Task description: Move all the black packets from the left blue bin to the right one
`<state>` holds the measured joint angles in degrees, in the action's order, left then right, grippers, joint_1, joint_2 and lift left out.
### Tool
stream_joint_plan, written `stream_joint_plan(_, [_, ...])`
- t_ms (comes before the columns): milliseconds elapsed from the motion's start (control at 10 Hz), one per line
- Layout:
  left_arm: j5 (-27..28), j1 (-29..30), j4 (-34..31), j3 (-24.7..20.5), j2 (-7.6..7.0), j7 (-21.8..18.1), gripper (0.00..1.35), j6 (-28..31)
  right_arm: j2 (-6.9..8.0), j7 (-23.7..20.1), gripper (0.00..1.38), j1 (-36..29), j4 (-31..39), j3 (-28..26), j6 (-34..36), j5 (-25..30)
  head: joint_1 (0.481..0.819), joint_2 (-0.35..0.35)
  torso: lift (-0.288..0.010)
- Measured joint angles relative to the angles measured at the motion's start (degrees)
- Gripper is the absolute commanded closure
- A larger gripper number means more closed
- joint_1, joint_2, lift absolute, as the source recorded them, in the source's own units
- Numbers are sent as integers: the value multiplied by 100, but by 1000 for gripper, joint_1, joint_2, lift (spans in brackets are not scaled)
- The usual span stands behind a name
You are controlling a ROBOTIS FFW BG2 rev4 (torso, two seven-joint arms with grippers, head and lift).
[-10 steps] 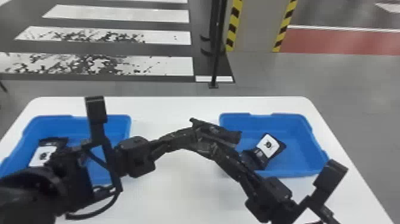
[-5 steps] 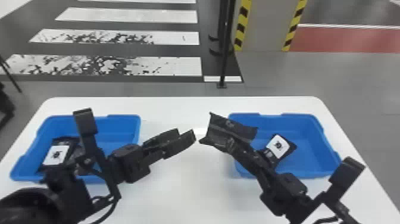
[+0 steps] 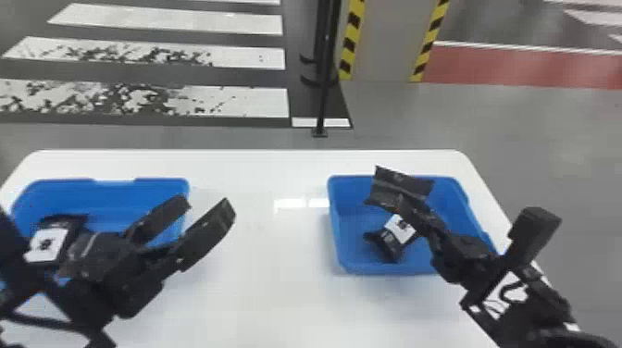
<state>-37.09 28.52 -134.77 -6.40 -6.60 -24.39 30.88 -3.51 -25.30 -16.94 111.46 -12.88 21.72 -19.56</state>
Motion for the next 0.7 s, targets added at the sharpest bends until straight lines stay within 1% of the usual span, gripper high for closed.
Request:
stream_joint_plan(100, [154,365,-258,-39,5,202,154,-320,-51,41,1266,194,-260,-155,44,206,695,-162,-139])
stream_joint_plan(200, [220,742,-467,-81,14,328,154,-511,-105,95,1239,393,-519,-271,140,445,695,-180,-139])
stream_joint_plan(300, [231,1012,-559,-151,36,355,156,-600,-147,130,1190,558,-752,-346,213,645,695,-193,-139])
stream_joint_plan(400, [253,1276,-651,-254,74,383,156,-654,-182,178,1053,691,-948,-439,322,846,695,-200,-139])
stream_joint_plan(500, [266,1416,-700,-332,103,392,156,-671,-192,210,736,720,-1010,-520,430,953,695,-212,-139])
stream_joint_plan(600, [272,1490,-725,-417,134,392,156,-705,-191,239,337,694,-1019,-582,507,995,695,-216,-139])
stream_joint_plan(700, [311,1506,-732,-520,169,392,156,-742,-165,322,73,583,-851,-600,542,1040,695,-209,-139])
